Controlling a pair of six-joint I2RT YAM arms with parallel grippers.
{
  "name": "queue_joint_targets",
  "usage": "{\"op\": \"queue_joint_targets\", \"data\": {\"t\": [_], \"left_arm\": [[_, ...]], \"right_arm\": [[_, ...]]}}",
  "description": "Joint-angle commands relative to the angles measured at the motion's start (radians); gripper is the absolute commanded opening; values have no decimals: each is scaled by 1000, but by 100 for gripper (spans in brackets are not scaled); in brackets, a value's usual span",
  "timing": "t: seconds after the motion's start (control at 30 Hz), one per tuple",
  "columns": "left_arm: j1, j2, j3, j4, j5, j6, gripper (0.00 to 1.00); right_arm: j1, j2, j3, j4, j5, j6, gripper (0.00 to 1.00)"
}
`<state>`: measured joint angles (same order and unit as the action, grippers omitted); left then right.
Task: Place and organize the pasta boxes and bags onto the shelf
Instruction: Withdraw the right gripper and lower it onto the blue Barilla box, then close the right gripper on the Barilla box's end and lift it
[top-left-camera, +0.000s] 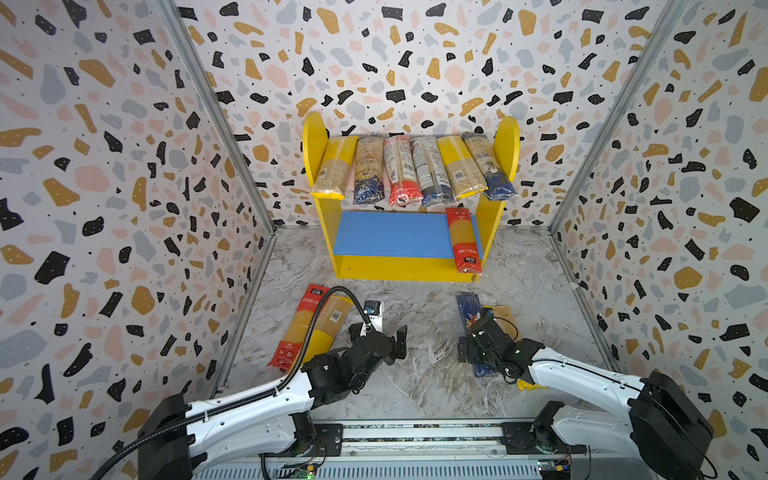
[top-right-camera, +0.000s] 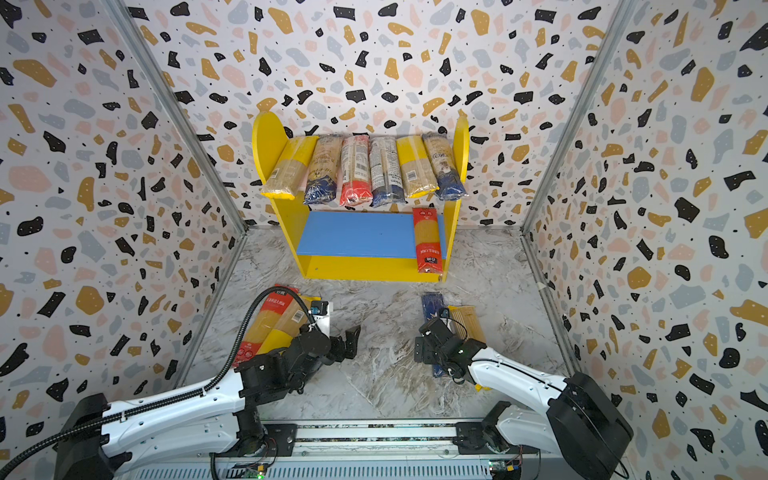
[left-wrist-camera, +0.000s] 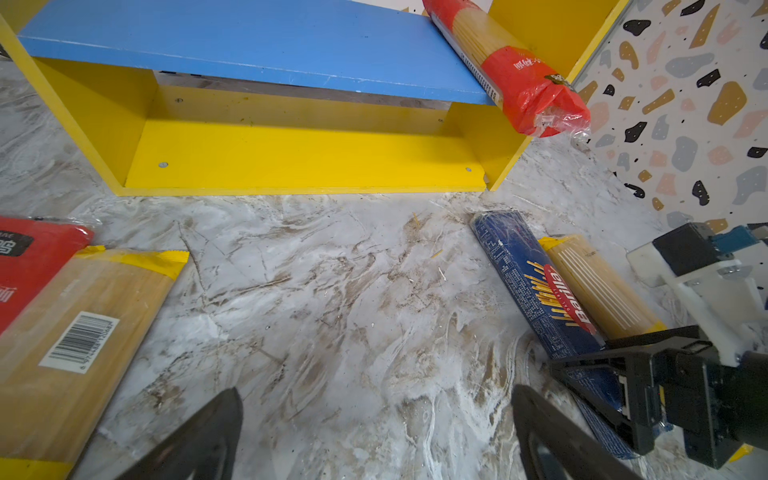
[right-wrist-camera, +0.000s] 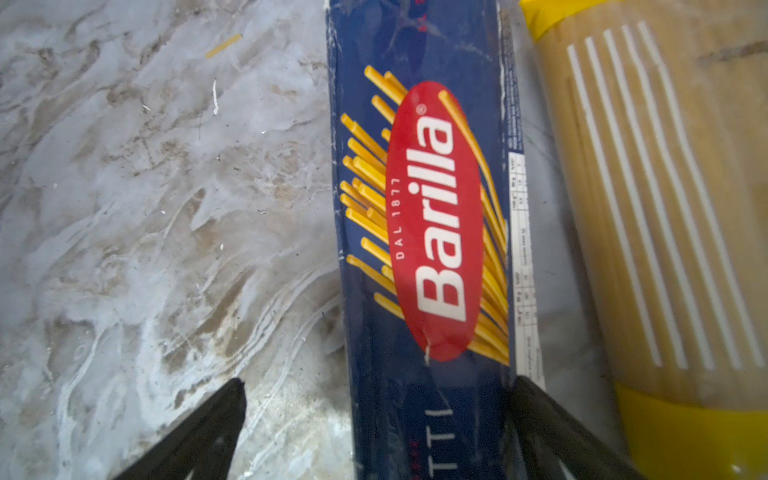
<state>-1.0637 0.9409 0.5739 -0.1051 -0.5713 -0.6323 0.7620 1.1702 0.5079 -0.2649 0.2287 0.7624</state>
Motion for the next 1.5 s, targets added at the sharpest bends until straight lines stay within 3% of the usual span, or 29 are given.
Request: {"op": "queue_joint_targets", "data": {"t": [0.0,0.37,0.7,0.8,0.93,1.03,1.23,1.47], "left_arm": [[-7,-34,-10,-15,-35,6,99],[-7,-12,1,2,-29,21,99],[-7,-27,13,-20,-33,19,100],[-7,-37,14,-28,-39,19,100],[-7,-38,27,-44,-45,25,99],[-8,-40,35,-59,-55,31,99],[-7,-55,39,-73,-67,33,99],[-7,-77,36,-90,-78,26,100]], "right_arm": [[21,1,9,-72,2,47,99],[31,-99,-35,-154,57,61,99],[16,13,-66,-67,35,41,99],[16,58,-64,-51,36,33,91],[16,108,-70,-15,15,25,58],[17,122,-75,7,-12,17,41],[17,72,-66,15,-57,-1,28],[17,-47,-71,82,-194,-45,26]]}}
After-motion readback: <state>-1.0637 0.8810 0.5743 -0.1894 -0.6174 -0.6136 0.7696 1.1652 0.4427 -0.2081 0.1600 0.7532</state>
